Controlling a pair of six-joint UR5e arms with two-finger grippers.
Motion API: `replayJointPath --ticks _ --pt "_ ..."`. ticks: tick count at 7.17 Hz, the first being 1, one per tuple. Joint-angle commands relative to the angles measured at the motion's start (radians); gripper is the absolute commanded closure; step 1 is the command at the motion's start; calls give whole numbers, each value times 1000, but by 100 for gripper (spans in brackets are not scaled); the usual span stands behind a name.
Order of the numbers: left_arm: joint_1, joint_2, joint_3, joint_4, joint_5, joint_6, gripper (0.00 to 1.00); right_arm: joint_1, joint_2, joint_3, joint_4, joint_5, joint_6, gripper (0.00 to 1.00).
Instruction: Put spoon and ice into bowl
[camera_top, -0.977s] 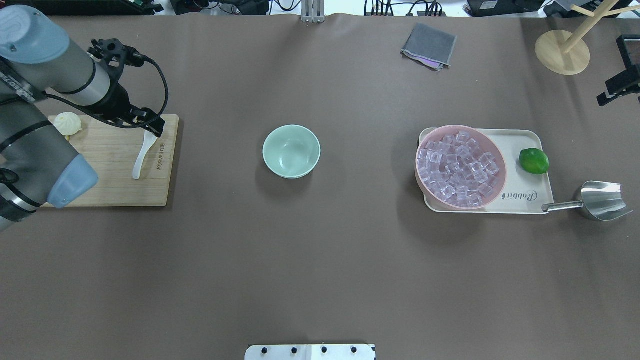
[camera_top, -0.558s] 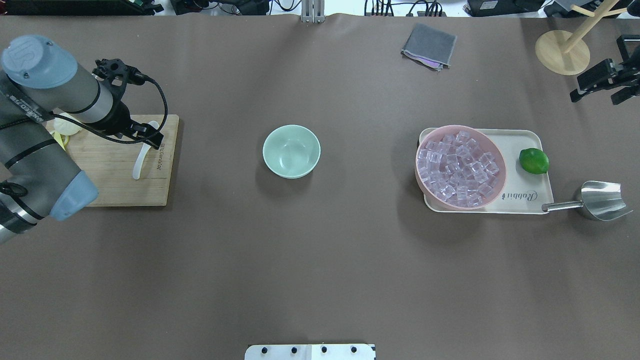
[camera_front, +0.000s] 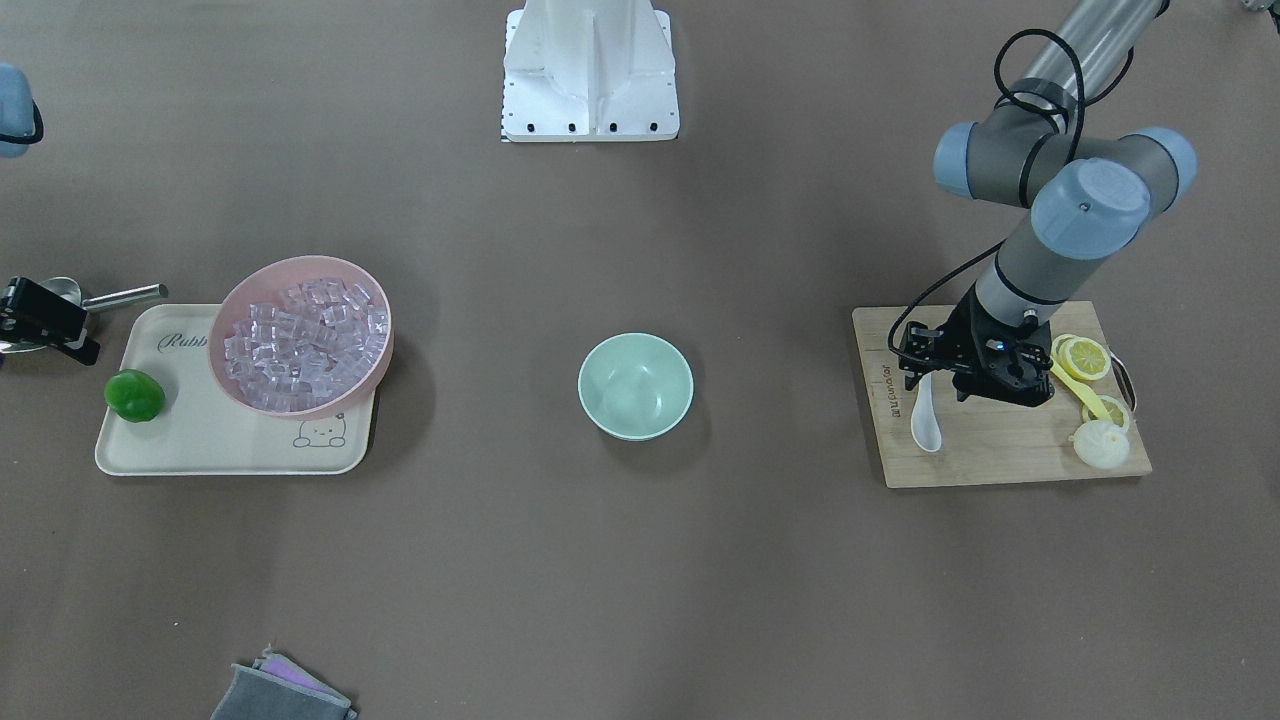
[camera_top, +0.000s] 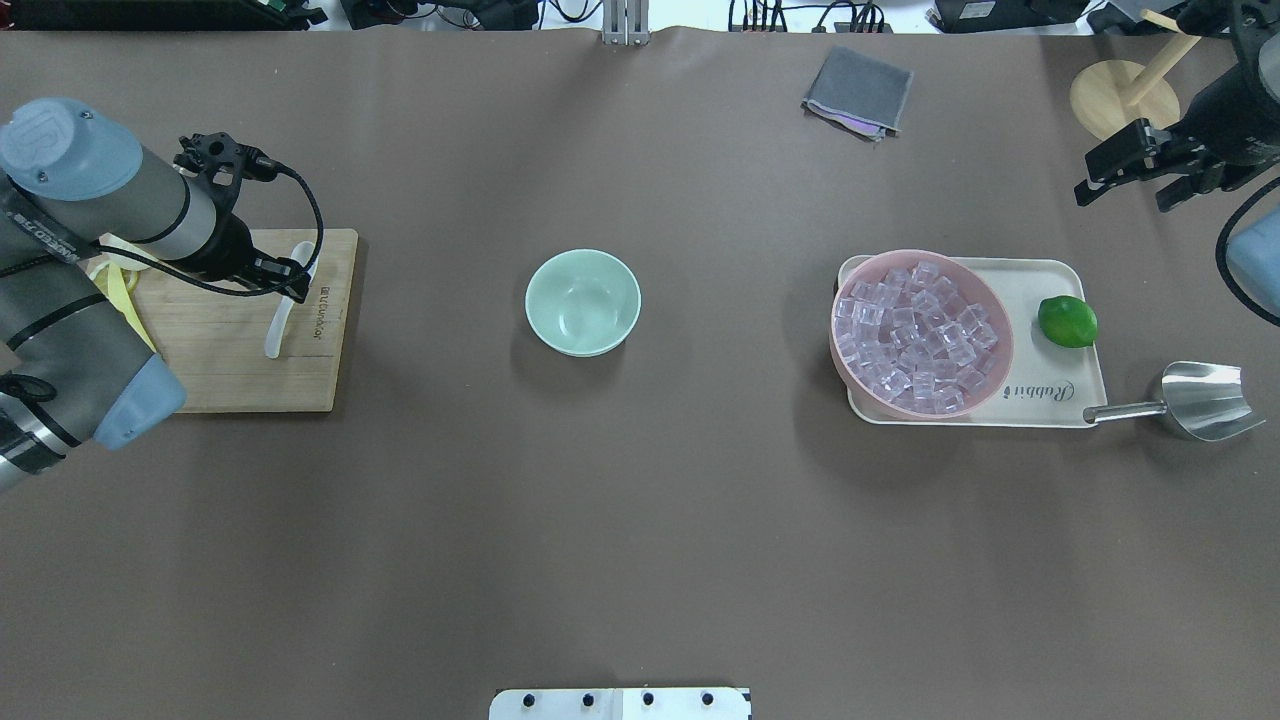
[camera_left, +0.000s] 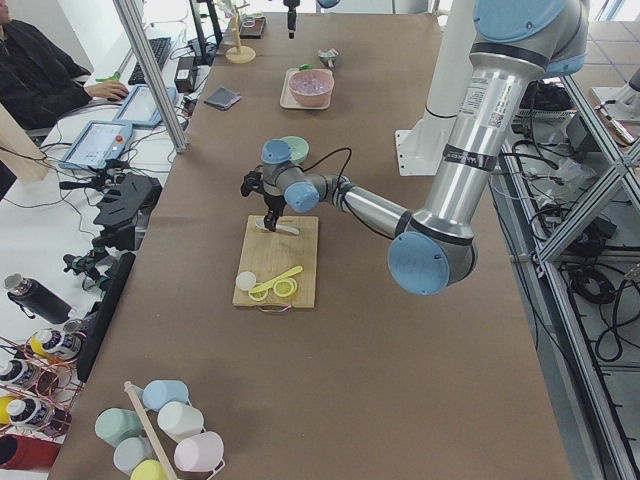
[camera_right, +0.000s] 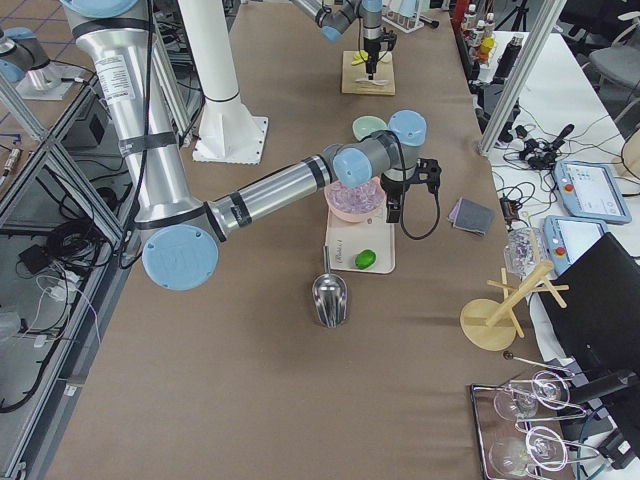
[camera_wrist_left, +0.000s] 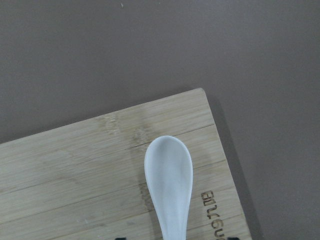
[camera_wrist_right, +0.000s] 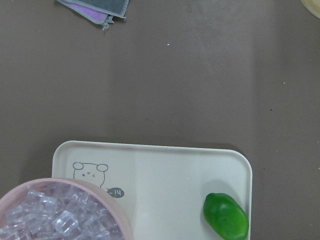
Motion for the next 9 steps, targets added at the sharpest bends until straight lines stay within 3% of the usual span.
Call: replayJointPath --ticks 1,5,6,8,9 --pt "2 8 2 -3 0 1 47 -7 9 0 0 -2 2 0" --pt "31 10 10 -3 2 -2 47 -10 9 0 1 -2 2 0" --pt "32 10 10 -3 2 -2 52 -10 9 2 0 -2 2 0" --pt "32 16 10 -3 2 1 93 -11 9 2 0 -2 2 0" --pt "32 19 8 -4 2 1 100 -11 9 2 0 -2 2 0"
